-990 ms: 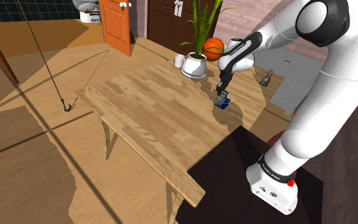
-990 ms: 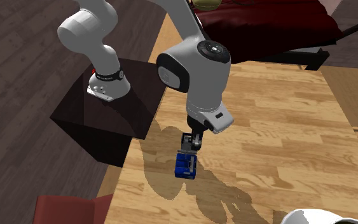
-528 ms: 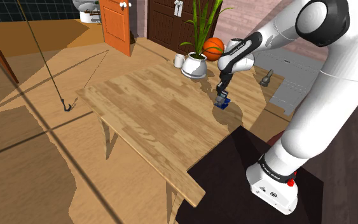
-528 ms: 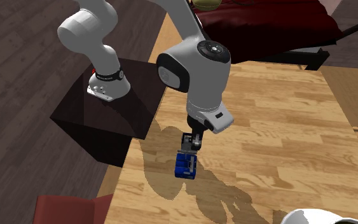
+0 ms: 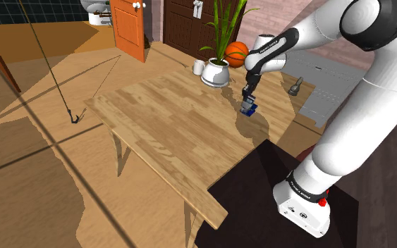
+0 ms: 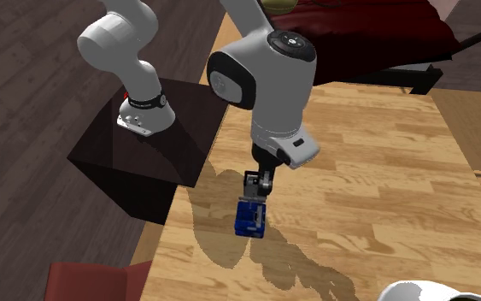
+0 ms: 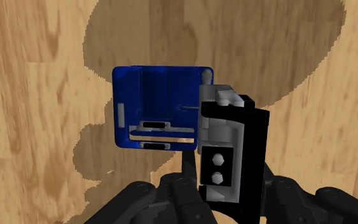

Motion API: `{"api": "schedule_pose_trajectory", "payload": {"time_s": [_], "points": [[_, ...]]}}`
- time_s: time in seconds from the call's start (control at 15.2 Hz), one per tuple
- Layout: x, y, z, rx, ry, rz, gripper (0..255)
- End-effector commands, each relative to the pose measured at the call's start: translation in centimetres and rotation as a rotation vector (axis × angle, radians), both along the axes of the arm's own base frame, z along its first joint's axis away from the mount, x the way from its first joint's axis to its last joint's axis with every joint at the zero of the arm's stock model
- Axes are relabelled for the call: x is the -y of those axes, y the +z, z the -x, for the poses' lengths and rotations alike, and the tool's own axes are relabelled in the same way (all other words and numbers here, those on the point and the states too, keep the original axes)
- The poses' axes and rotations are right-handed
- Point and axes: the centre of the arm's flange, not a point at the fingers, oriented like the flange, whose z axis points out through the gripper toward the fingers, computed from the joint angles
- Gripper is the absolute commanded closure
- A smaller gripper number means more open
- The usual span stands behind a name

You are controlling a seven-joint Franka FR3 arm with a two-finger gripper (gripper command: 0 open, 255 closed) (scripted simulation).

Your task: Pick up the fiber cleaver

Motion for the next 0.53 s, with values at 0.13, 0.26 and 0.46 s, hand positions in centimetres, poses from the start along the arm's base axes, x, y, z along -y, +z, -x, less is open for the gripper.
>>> {"api": "schedule_pose_trajectory", "payload": {"time_s": [0.13, 0.26, 0.46], "points": [[0.0, 2.1, 0.0, 0.0, 0.0, 0.0, 255], [0.0, 3.2, 0.0, 0.0, 0.0, 0.0, 255], [0.0, 4.3, 0.0, 0.0, 0.0, 0.0, 255]]}}
